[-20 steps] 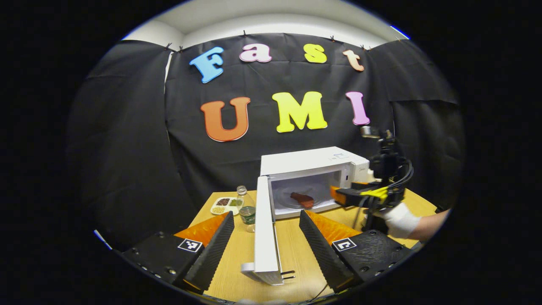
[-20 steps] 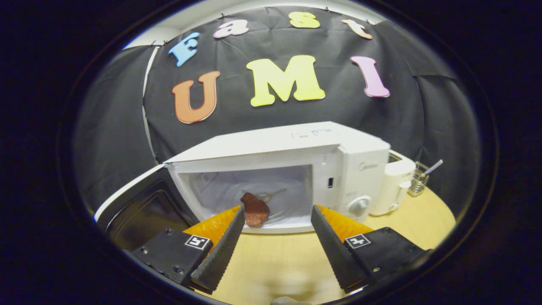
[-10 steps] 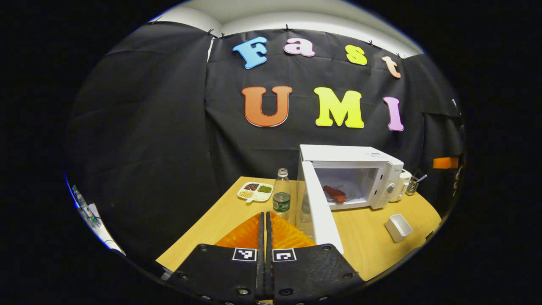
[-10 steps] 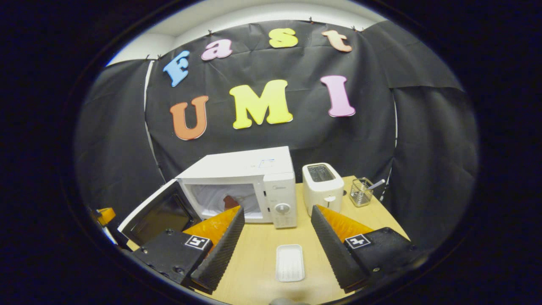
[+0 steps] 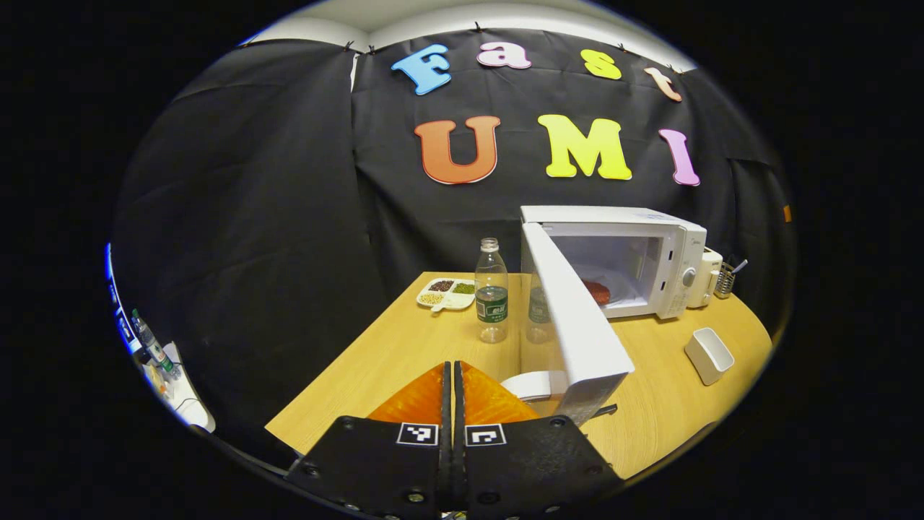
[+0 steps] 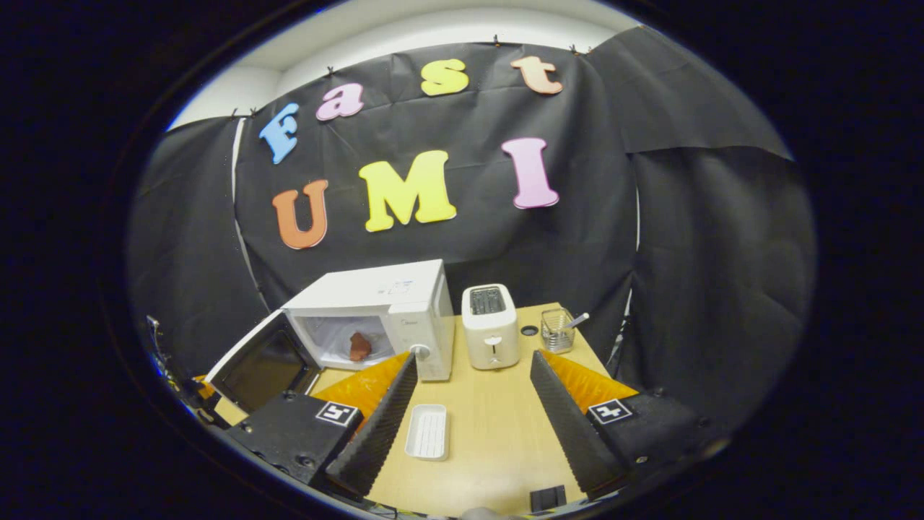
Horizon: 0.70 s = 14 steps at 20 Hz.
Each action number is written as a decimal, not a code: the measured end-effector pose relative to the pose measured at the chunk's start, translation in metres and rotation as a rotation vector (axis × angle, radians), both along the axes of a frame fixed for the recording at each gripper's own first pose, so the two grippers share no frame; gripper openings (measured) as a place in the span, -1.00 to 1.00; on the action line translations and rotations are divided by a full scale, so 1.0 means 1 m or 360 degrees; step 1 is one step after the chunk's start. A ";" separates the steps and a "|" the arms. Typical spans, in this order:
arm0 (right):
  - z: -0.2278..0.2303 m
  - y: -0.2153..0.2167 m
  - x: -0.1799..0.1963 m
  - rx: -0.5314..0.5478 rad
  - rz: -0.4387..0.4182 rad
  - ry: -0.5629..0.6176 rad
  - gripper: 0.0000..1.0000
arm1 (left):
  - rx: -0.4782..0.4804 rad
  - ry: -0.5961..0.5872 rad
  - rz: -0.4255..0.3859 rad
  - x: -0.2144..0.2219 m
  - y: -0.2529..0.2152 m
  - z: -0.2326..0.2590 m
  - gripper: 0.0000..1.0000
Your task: Open the microwave oven with the left hand, put the food in, and close the microwave oven.
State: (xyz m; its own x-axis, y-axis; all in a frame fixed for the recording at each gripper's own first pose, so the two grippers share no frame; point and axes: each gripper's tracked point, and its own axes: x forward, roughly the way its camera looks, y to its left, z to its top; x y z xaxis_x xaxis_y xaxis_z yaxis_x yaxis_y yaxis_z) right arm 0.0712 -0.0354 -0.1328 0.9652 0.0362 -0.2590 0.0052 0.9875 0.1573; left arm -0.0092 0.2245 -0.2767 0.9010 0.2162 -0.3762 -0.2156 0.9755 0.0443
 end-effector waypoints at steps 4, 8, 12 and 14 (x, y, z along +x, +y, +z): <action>0.001 0.003 -0.010 0.0005 -0.0031 0.0026 1.00 | -0.0061 0.0031 -0.0123 0.003 -0.030 -0.012 -1.00; 0.000 0.016 -0.012 -0.0004 -0.0066 0.0066 1.00 | -0.0126 0.0025 -0.0384 0.013 -0.090 -0.015 -1.00; 0.005 0.027 -0.016 0.0012 -0.0151 0.0066 1.00 | -0.0198 -0.0045 -0.0626 0.033 -0.141 -0.006 -1.00; 0.007 0.032 -0.022 -0.0003 -0.0191 0.0065 1.00 | -0.0215 -0.0056 -0.0750 0.044 -0.164 -0.007 -1.00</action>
